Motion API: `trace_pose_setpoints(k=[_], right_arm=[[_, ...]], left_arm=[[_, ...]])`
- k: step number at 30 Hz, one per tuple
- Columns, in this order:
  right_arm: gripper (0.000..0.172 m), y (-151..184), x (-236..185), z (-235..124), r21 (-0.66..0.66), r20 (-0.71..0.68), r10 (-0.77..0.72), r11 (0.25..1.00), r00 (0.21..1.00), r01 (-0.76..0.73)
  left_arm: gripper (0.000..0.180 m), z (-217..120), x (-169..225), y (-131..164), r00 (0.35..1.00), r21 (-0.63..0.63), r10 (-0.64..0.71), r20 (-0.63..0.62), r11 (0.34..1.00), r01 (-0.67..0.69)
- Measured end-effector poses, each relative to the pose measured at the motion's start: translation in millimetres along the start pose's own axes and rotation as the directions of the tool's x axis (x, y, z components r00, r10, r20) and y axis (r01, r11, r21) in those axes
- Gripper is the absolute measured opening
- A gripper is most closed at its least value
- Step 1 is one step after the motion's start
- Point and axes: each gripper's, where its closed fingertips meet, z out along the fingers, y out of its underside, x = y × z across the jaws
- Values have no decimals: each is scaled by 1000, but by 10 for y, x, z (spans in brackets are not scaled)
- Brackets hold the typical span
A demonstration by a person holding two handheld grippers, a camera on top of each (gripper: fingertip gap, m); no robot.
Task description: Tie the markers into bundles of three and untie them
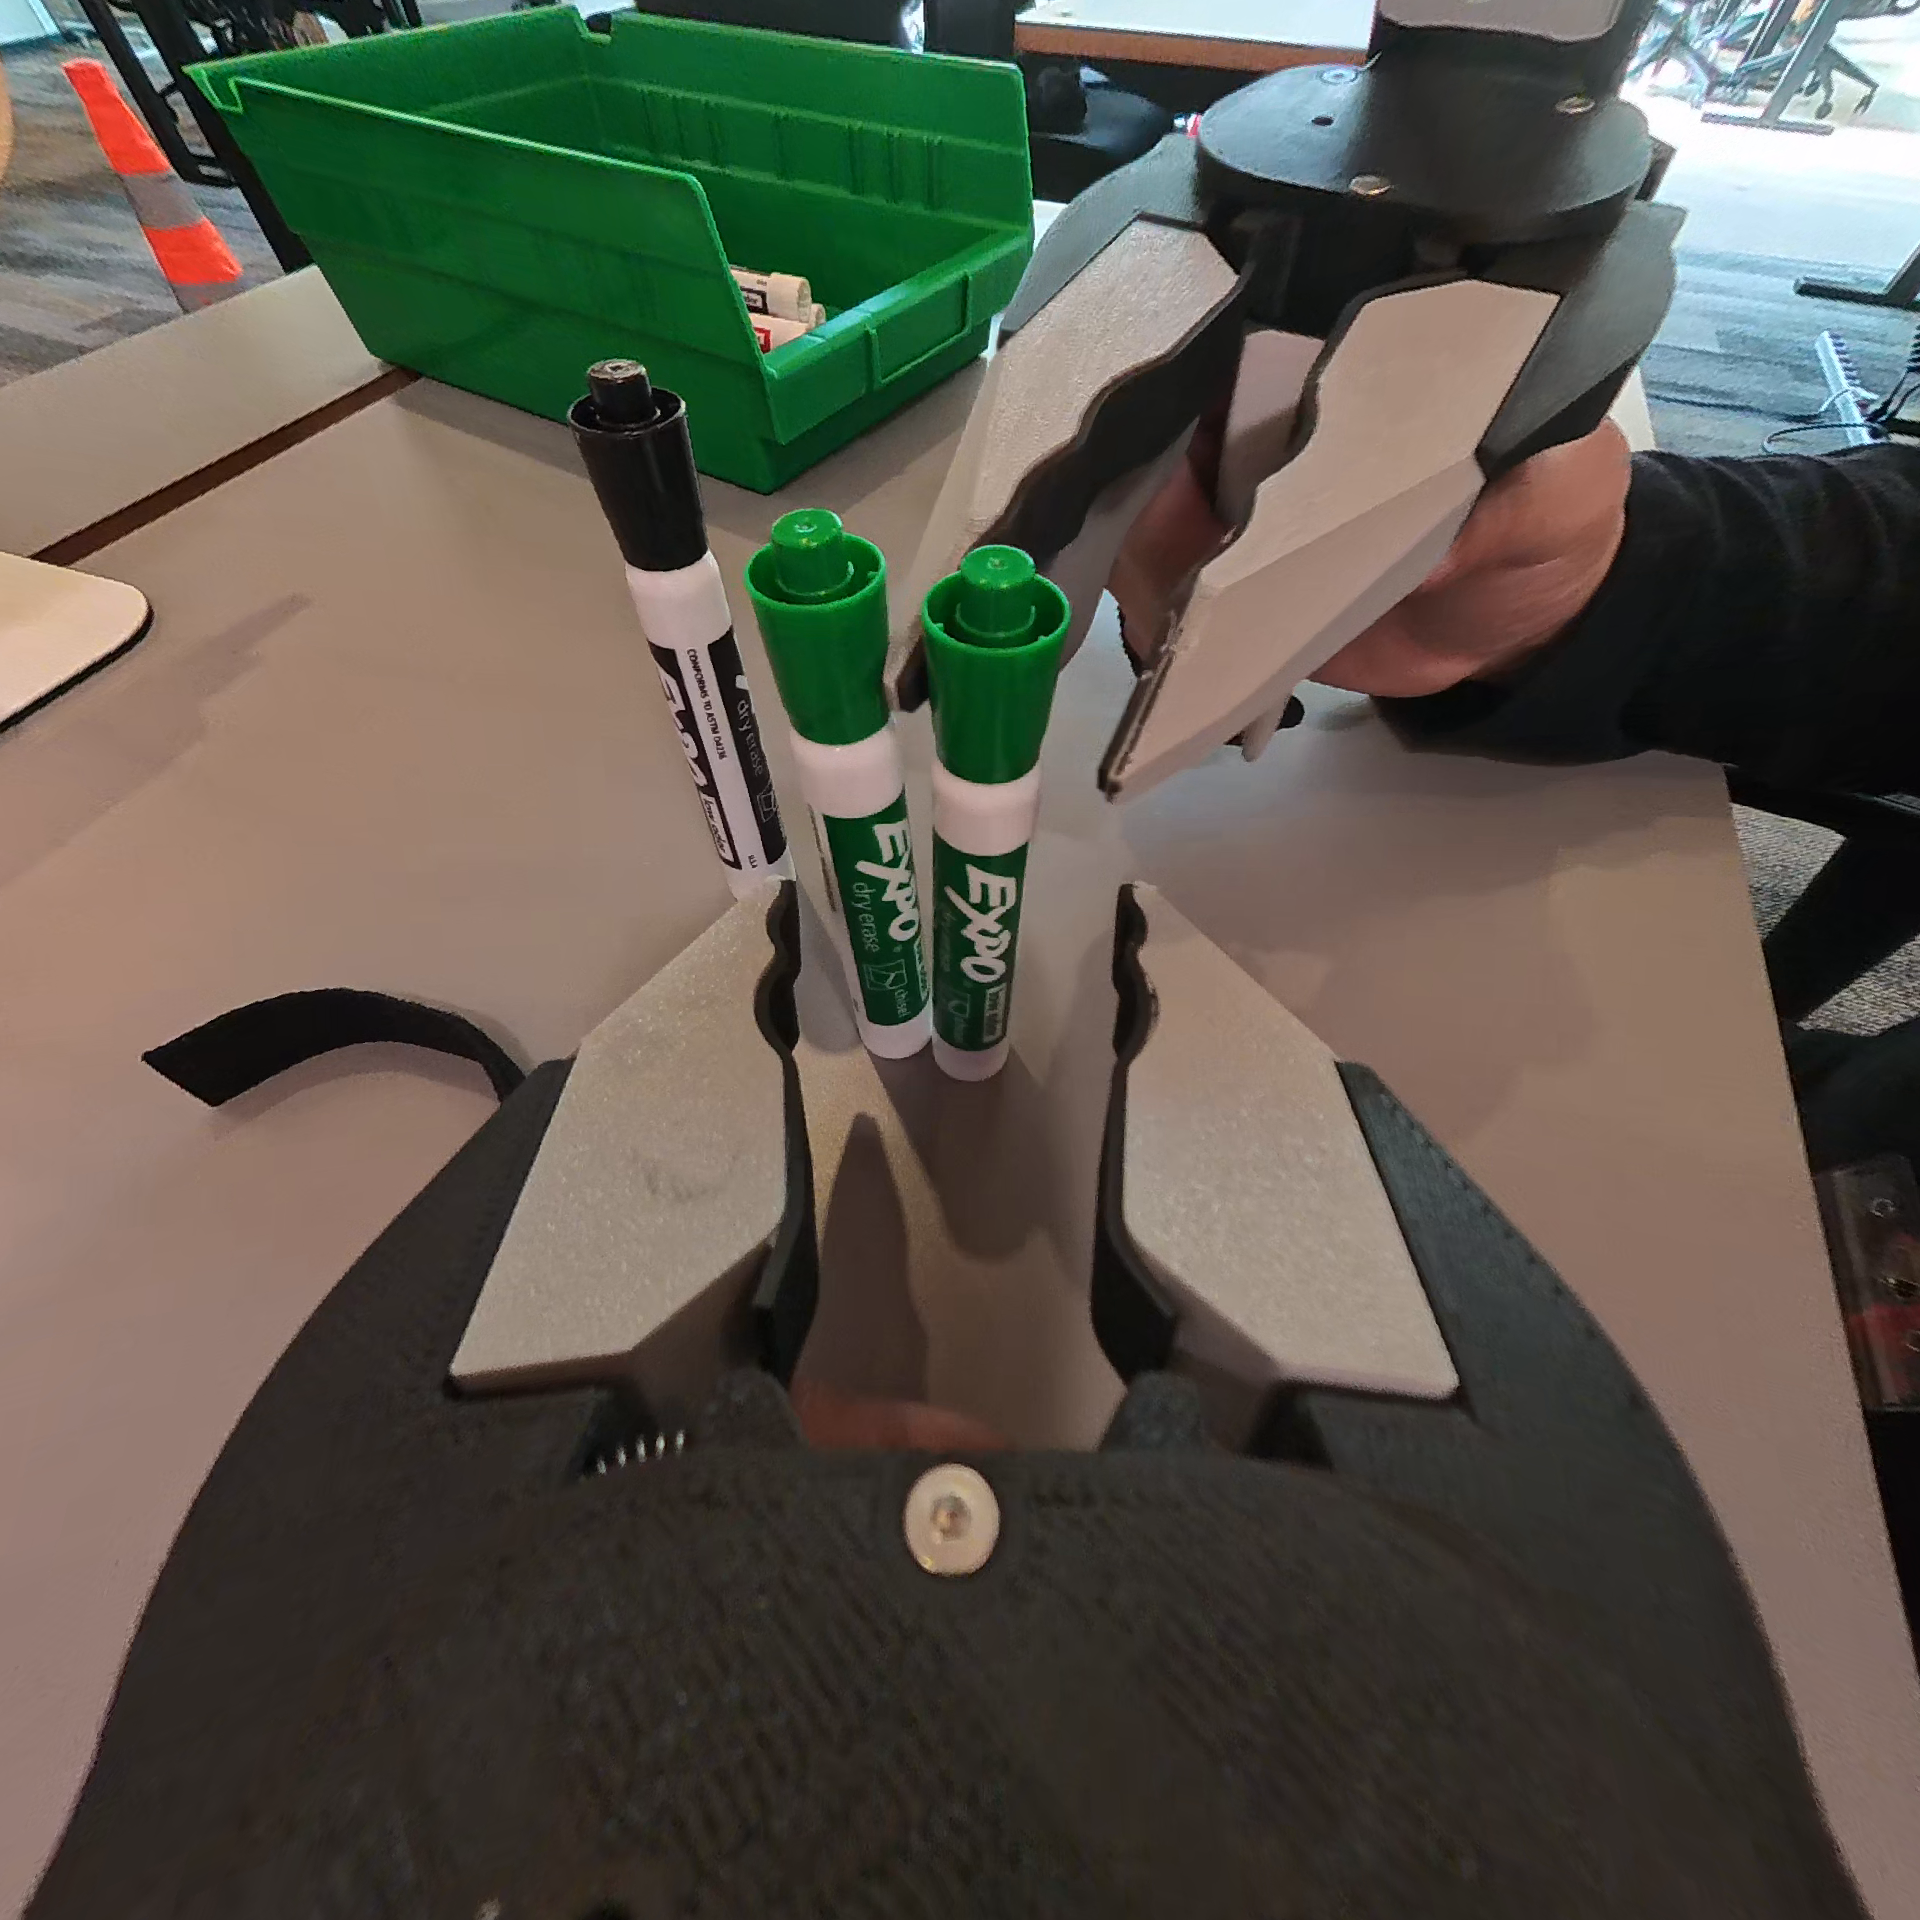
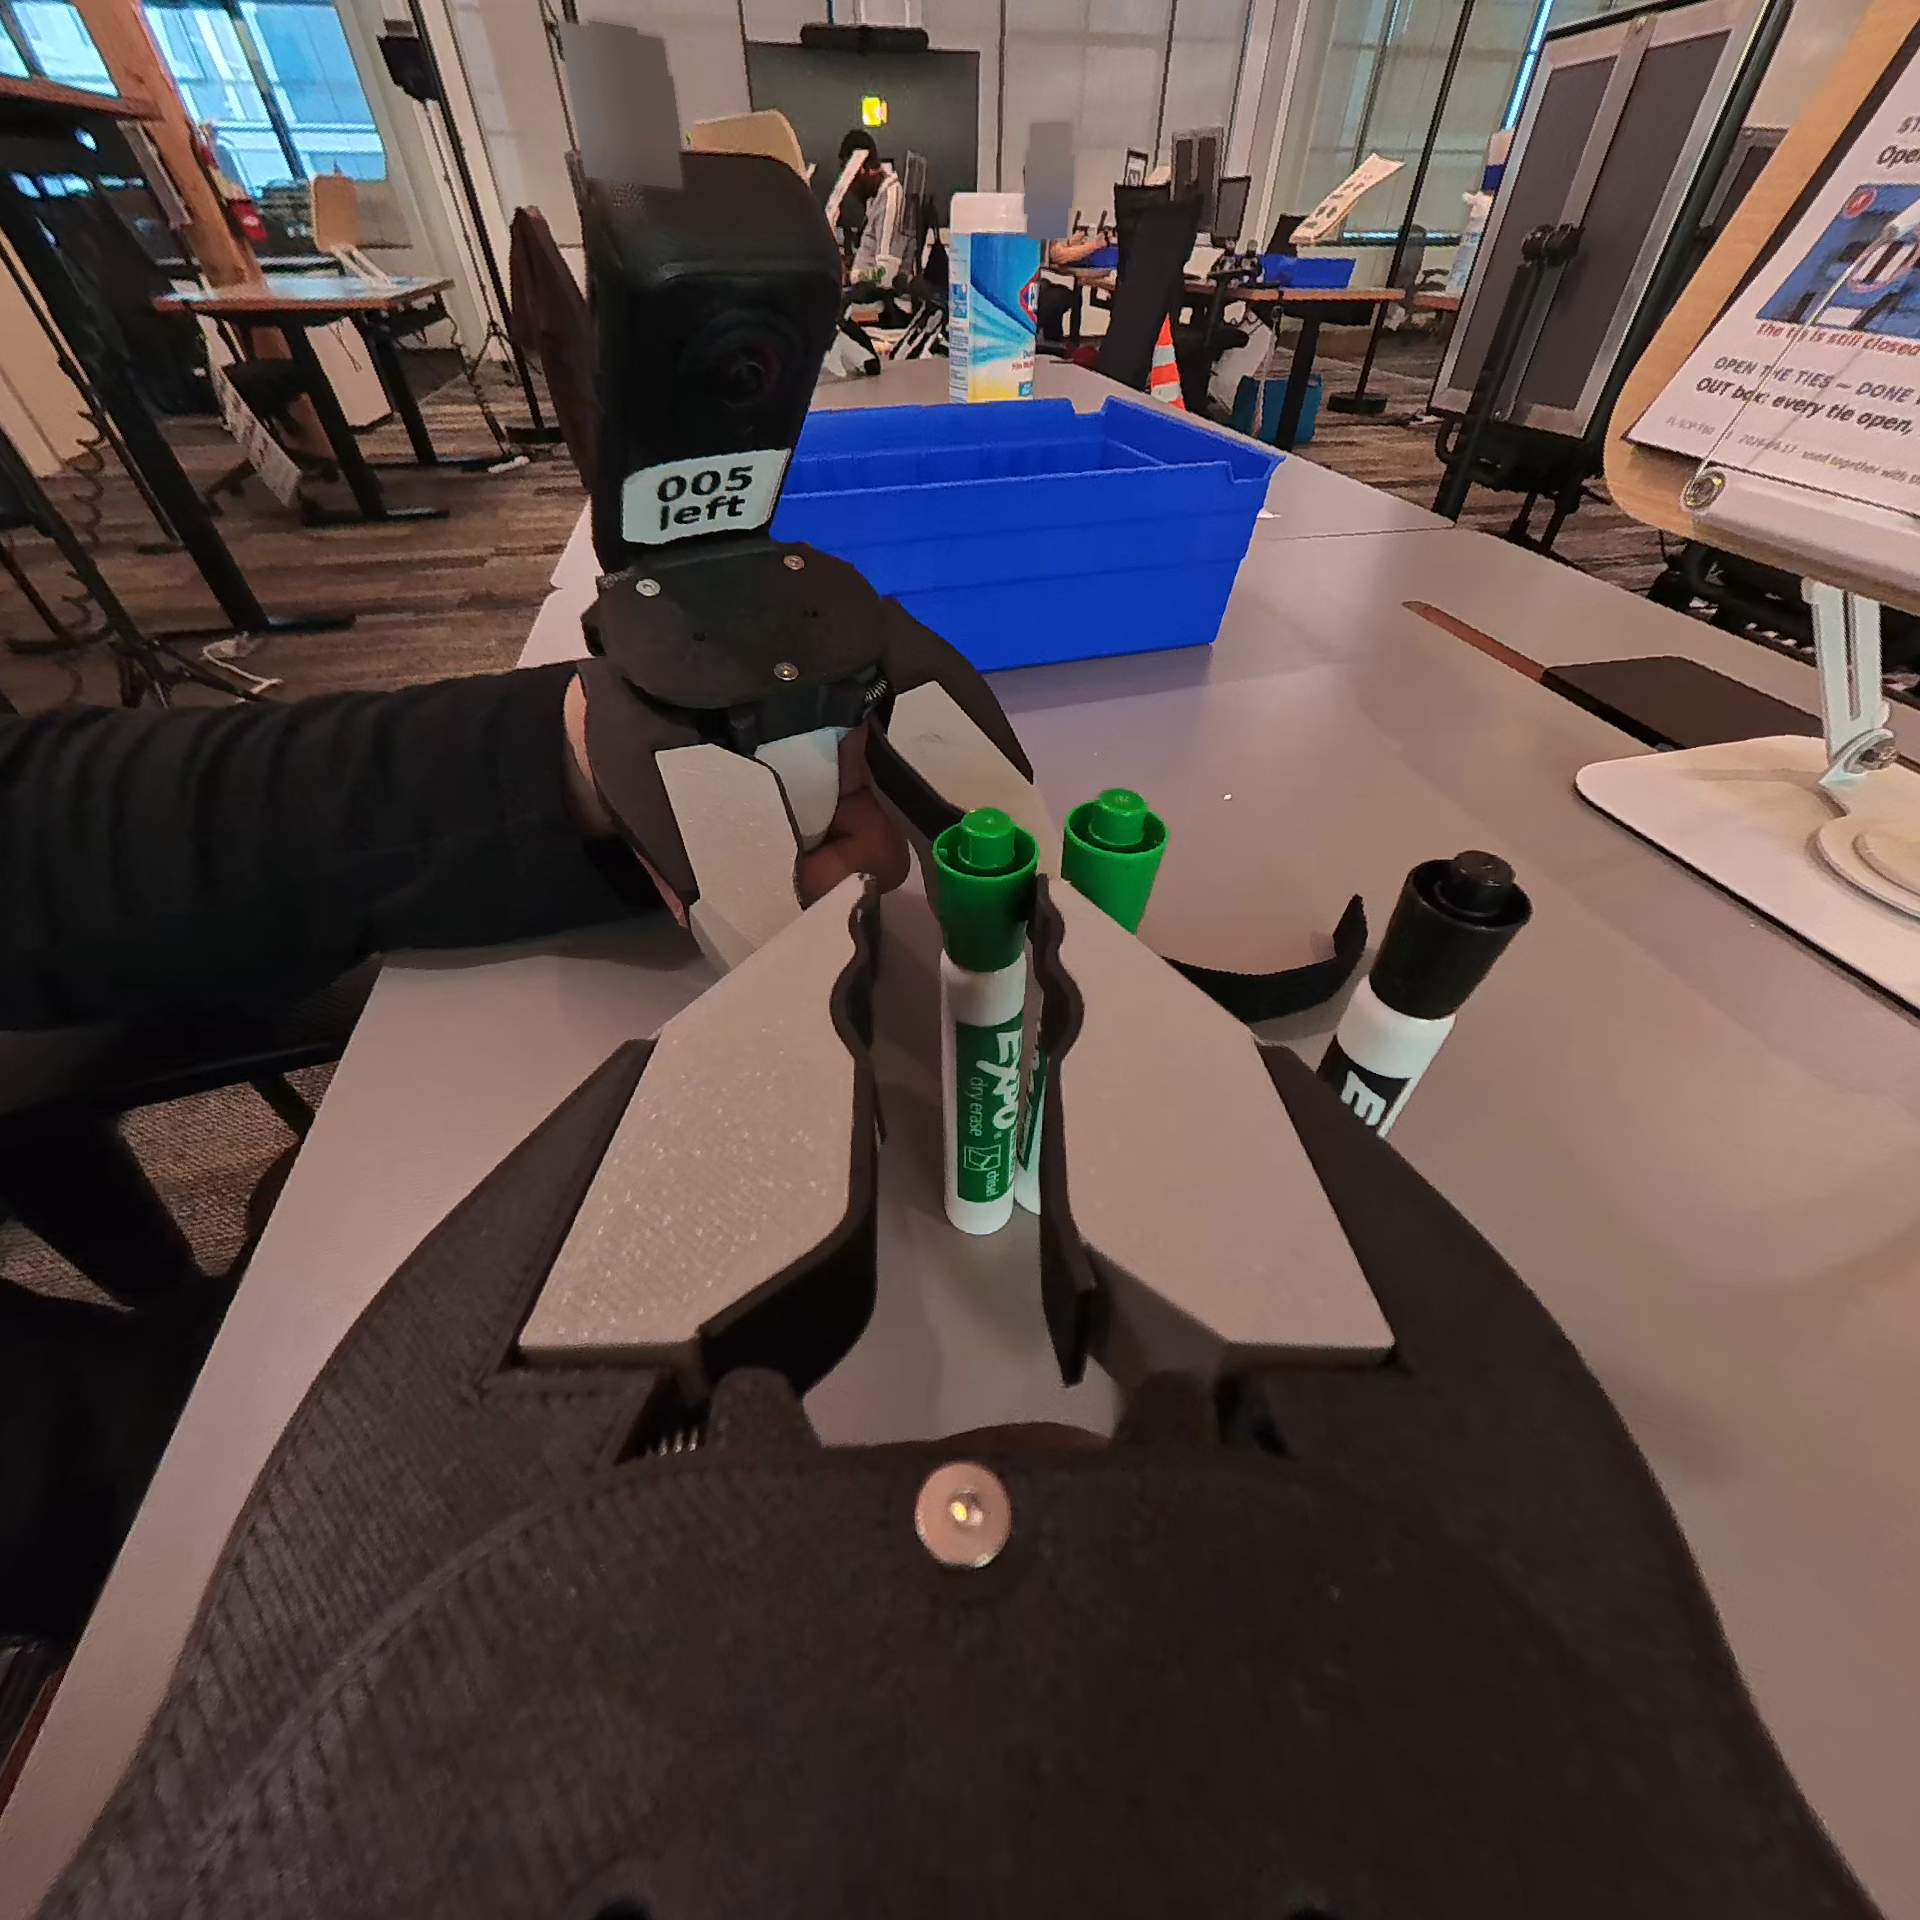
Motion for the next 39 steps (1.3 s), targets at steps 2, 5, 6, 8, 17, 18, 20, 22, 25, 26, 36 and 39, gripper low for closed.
trace_pose_setpoints(k=[2, 5, 6, 8, 17, 18, 20, 22, 25, 26, 36, 39], right_arm=[[27, -15, 5, -15, 7, -3, -1, 1000, 1000, 1], [28, -51, 7, -47, 24, -3, -2, 1000, 1000, 2], [28, -65, 7, -60, 31, -3, -3, 999, 1000, 3], [28, -90, 6, -84, 43, -3, -4, 999, 1000, 4], [30, -109, 4, -118, 56, 1, 0, 998, 1000, 0], [30, -109, 3, -119, 56, 1, -2, 998, 1000, 2], [30, -106, 2, -121, 55, 0, -2, 998, 1000, 2], [30, -110, 3, -123, 57, 1, -1, 998, 1000, 1], [31, -113, 11, -127, 59, -1, 1, 998, 1000, -1], [31, -115, 11, -130, 60, -1, 2, 998, 1000, -2], [34, -148, 26, -163, 76, -14, -5, 997, 1000, 6], [34, -156, 31, -176, 81, -16, -1, 997, 1000, 3]], left_arm=[[59, -1, -1, 0, 1000, 1, 0, 1, 1000, 0], [59, -1, -1, -1, 1000, 1, 0, 1, 1000, 0], [59, 0, -2, -1, 1000, 1, -1, 1, 1000, 1], [58, -1, -3, -2, 1000, 2, -2, 1, 1000, 2], [58, 0, 5, 2, 1000, 0, -5, -2, 1000, 5], [58, 0, 7, 3, 1000, -1, -5, -3, 1000, 5], [58, 0, 7, 3, 1000, -1, -6, -3, 1000, 6], [58, 0, 6, 3, 1000, -1, -6, -3, 1000, 6], [58, -1, 5, 2, 1000, -1, -6, -3, 1000, 6], [58, 0, 6, 2, 1000, -1, -5, -3, 1000, 5], [59, -3, 13, 3, 1000, 0, -5, -2, 1000, 5], [58, -3, 12, 4, 1000, -1, -4, -2, 1000, 4]])
